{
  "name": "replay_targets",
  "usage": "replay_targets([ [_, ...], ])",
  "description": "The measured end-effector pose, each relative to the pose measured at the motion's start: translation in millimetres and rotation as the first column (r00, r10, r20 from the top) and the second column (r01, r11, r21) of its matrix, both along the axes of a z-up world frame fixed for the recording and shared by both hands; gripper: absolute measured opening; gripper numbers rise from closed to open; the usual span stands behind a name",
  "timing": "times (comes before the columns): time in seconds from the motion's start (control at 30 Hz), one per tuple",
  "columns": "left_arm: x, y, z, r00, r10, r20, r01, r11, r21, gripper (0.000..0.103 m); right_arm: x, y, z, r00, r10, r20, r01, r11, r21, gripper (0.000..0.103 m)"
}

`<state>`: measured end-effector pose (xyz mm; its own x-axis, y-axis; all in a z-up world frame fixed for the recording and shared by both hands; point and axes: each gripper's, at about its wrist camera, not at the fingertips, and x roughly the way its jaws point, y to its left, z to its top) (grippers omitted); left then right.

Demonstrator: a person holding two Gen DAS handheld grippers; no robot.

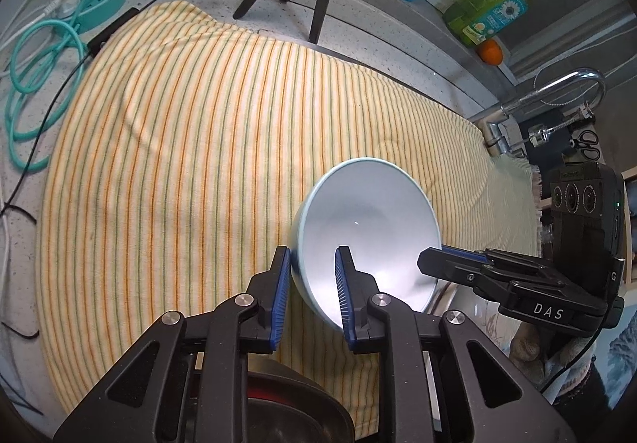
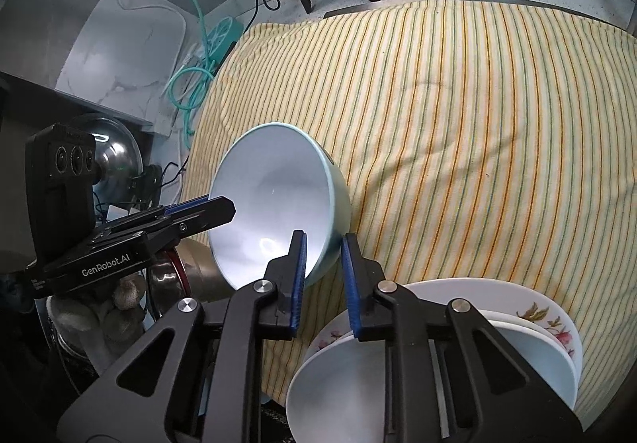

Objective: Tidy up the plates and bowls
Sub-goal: 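Lift the white bowl with both grippers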

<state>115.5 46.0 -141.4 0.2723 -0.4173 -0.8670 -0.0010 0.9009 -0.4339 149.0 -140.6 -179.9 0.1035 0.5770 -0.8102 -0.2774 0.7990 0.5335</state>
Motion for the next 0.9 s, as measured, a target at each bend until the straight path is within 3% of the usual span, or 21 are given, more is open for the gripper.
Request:
replay_targets([
  [0.37,-12,7,24,0.998,0.02,0.061,-0.019,1.0,-0.017,0.02,-7,-4,24,0.999,0.01,0.043,-0.01,1.0,0.018,0.019],
  [0.9,-55,38,57,0.987,0.089,0.133,-0.084,0.996,-0.04,0.02,-47,24,74,0.987,0.1,0.124,-0.108,0.992,0.065,0.019],
])
